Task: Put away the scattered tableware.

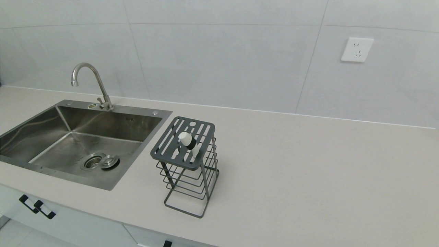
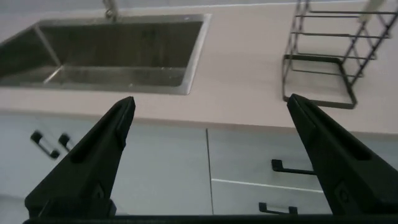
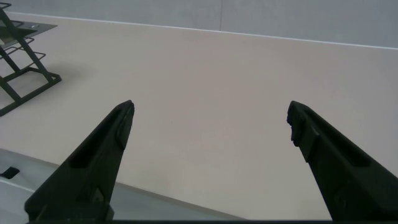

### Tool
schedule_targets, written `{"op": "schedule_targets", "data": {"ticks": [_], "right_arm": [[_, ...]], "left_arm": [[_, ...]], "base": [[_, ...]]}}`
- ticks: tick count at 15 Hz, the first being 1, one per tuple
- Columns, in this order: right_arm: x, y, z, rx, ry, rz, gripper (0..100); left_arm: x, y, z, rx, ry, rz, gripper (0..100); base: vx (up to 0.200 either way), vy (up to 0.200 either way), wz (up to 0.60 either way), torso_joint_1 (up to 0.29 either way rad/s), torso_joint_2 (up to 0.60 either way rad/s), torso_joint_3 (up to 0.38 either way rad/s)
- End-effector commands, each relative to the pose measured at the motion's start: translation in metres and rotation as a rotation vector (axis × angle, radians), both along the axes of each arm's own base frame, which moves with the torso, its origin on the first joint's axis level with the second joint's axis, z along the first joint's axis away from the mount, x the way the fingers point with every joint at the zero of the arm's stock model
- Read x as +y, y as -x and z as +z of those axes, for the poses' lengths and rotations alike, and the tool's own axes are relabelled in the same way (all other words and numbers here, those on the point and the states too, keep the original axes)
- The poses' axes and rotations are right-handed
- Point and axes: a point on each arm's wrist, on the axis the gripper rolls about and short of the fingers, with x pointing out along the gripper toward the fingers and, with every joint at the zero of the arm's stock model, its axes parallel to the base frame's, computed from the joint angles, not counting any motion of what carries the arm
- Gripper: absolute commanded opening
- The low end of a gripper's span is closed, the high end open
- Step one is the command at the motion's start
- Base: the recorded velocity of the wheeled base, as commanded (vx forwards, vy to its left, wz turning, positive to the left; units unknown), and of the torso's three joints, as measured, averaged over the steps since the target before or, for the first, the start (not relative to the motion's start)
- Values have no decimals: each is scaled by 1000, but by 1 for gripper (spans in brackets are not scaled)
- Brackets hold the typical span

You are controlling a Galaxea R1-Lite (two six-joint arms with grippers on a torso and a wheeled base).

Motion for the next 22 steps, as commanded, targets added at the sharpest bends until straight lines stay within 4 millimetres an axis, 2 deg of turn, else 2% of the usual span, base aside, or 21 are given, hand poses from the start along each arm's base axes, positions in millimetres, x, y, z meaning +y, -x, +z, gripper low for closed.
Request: {"op": "schedule_targets", "data": {"ticks": [1, 2, 12, 22], "right_arm": [[0, 0, 0, 1, 0, 1, 100], [0, 0, 0, 1, 0, 1, 100], [0, 0, 0, 1, -1, -1, 100], [0, 0, 0, 1, -1, 1, 100]], "left_arm": [[0, 0, 0, 4, 7, -2, 100], [0, 0, 0, 4, 7, 0, 100], [0, 0, 0, 4, 22, 1, 100], [0, 0, 0, 4, 22, 1, 100]], "base": [[0, 0, 0, 0, 0, 0], [0, 0, 0, 0, 0, 0], [0, 0, -600, 4, 3, 1], [0, 0, 0, 0, 0, 0]]}}
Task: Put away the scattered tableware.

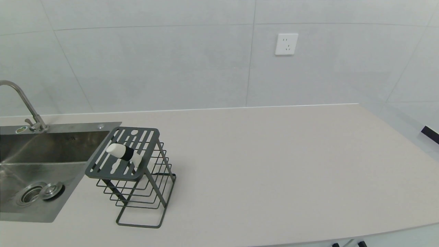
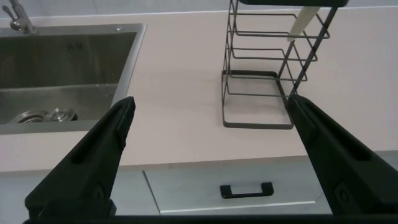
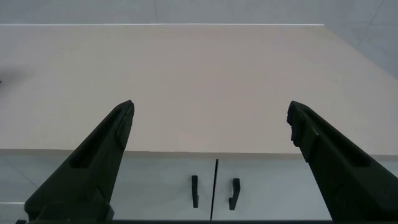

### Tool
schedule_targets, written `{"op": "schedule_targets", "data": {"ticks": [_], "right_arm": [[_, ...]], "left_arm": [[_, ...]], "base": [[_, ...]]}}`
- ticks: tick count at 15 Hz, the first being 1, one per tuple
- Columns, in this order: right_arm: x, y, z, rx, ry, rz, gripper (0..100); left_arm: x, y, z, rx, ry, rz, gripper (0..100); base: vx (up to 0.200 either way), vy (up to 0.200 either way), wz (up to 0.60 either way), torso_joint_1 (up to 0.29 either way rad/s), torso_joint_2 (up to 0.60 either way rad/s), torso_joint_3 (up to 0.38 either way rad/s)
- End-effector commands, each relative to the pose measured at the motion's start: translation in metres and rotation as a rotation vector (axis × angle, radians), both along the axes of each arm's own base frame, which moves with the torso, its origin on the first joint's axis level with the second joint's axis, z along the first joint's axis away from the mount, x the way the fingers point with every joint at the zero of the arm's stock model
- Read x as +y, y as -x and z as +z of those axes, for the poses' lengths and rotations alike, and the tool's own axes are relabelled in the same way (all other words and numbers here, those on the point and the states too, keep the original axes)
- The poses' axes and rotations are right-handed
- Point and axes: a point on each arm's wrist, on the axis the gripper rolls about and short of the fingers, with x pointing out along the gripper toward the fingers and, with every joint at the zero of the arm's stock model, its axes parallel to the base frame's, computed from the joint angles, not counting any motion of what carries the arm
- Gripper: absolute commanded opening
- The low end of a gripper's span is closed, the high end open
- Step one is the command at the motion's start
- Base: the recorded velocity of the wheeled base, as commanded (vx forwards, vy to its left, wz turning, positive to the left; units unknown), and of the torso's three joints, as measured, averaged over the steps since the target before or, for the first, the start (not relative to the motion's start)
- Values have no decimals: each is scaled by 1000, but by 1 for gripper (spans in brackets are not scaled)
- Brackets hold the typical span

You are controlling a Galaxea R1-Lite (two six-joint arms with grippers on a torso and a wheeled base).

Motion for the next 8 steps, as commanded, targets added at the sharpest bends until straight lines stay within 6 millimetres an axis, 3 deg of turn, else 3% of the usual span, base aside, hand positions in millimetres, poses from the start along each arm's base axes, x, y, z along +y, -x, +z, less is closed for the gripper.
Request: {"op": "schedule_targets", "data": {"ticks": [1, 8], "right_arm": [[0, 0, 0, 1, 1, 1, 100], [0, 0, 0, 1, 2, 0, 100]], "left_arm": [[0, 0, 0, 2, 0, 0, 100], [0, 0, 0, 2, 0, 0, 100]], "base": [[0, 0, 0, 0, 0, 0], [0, 0, 0, 0, 0, 0]]}}
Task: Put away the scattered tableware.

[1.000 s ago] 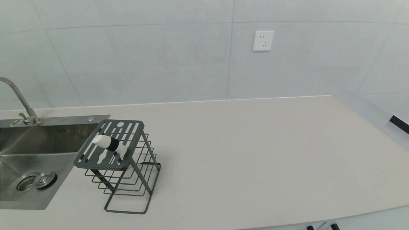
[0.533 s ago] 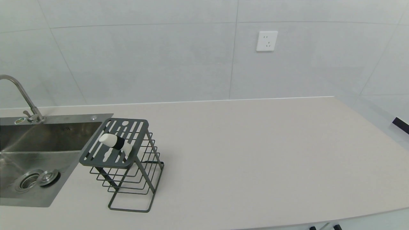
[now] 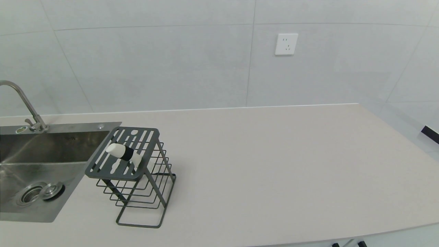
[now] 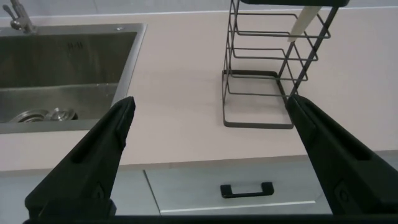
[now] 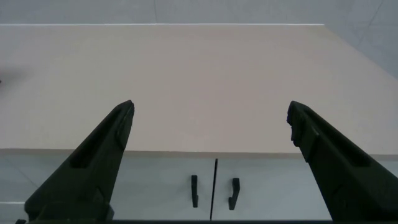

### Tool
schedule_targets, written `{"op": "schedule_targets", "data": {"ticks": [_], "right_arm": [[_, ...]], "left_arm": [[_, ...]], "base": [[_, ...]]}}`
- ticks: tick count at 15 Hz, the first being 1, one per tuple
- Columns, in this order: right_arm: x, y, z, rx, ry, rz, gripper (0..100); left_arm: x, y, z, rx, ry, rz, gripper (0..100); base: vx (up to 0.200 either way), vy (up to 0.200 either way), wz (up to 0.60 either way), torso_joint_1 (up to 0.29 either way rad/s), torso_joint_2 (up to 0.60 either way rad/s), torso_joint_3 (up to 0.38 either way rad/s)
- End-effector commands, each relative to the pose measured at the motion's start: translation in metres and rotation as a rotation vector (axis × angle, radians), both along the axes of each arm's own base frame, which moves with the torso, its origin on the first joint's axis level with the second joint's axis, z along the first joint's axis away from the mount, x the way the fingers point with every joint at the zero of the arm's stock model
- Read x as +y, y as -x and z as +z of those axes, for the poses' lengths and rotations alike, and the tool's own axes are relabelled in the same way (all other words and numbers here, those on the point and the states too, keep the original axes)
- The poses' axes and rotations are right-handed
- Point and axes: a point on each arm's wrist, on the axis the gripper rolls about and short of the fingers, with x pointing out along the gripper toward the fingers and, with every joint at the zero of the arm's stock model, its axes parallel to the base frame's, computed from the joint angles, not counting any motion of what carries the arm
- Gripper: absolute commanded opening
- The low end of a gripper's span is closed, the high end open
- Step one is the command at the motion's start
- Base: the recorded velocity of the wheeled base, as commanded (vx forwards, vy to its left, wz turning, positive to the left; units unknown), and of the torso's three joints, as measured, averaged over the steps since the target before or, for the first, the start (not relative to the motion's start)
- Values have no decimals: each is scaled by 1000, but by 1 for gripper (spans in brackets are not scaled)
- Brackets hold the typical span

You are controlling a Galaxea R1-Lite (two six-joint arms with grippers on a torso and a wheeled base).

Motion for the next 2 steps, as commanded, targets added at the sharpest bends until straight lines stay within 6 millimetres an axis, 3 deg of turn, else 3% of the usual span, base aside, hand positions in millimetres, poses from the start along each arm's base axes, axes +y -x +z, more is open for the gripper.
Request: {"op": "schedule_targets", "data": {"ticks": [1, 2], "right_arm": [[0, 0, 0, 1, 0, 0, 100], [0, 0, 0, 1, -1, 0, 100]], "left_arm": [[0, 0, 0, 2, 0, 0, 100], [0, 0, 0, 2, 0, 0, 100]], "base": [[0, 0, 0, 0, 0, 0], [0, 0, 0, 0, 0, 0]]}}
